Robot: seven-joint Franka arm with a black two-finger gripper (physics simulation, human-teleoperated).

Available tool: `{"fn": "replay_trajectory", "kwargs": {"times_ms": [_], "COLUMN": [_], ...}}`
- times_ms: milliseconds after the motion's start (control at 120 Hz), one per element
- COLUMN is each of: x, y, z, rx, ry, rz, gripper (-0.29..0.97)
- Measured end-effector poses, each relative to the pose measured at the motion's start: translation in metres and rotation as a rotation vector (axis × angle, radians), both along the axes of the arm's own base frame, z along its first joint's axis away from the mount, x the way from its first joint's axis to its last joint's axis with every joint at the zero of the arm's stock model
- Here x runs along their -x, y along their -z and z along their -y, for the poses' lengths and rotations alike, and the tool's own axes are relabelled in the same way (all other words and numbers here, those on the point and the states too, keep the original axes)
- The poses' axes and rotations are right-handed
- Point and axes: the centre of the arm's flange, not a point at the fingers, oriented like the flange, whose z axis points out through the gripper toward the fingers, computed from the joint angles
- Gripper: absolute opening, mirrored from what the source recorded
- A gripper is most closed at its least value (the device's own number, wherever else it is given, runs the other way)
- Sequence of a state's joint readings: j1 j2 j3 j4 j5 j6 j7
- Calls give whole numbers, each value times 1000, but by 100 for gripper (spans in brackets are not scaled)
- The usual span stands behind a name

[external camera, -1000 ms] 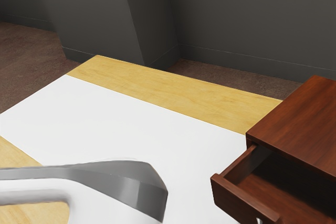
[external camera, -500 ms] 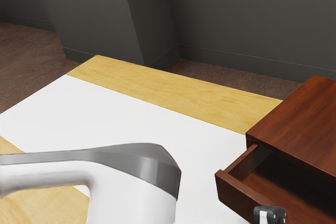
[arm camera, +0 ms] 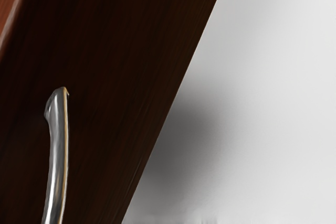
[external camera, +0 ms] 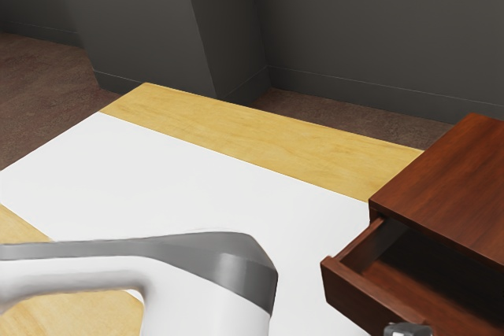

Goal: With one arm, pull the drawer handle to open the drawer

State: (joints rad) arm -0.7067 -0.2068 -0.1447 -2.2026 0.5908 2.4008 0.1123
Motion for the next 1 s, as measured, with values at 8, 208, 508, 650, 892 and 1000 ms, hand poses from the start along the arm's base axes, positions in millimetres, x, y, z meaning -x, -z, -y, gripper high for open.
{"fn": "replay_trajectory", "kwargs": {"times_ms": [8, 208, 508, 650, 892, 1000], "x": [0, 22, 42, 51, 74, 79], "y": [0, -5, 2, -1, -4, -3], "z": [0, 7, 1, 0, 3, 0], "rx": [0, 2, -12, -5, 9, 10], "ry": [0, 20, 17, 18, 37, 36], "rz": [0, 10, 9, 14, 22, 25], "gripper": [68, 66, 68, 66, 64, 64]}}
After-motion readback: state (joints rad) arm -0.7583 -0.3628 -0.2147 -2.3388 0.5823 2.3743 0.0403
